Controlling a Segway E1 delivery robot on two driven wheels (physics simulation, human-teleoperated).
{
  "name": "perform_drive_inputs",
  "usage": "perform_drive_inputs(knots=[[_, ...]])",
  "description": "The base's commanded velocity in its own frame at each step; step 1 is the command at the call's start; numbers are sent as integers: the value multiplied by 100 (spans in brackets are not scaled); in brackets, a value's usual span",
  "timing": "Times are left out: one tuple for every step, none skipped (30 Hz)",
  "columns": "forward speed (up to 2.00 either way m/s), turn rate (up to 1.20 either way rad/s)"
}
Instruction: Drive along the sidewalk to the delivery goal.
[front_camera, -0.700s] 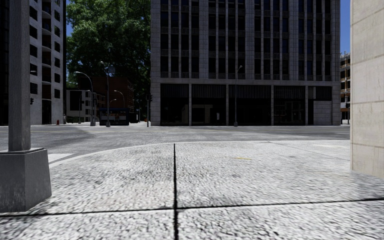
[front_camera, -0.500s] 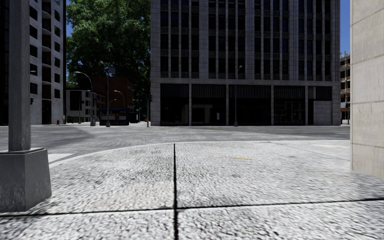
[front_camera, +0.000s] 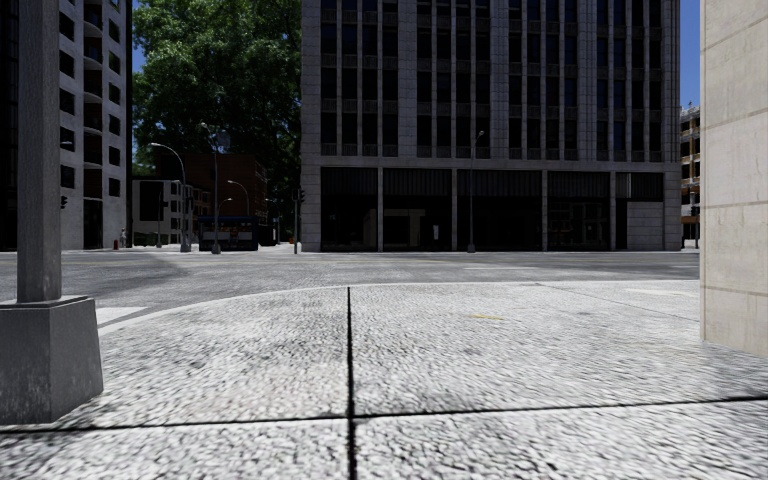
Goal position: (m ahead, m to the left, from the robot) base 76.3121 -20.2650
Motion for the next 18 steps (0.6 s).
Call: perform_drive_inputs(knots=[[0,0],[0,0],[0,0],[0,0],[0,0],[0,0],[0,0],[0,0],[0,0],[118,0],[200,0],[200,0],[200,0],[200,0],[200,0],[200,0],[200,0],[200,0]])
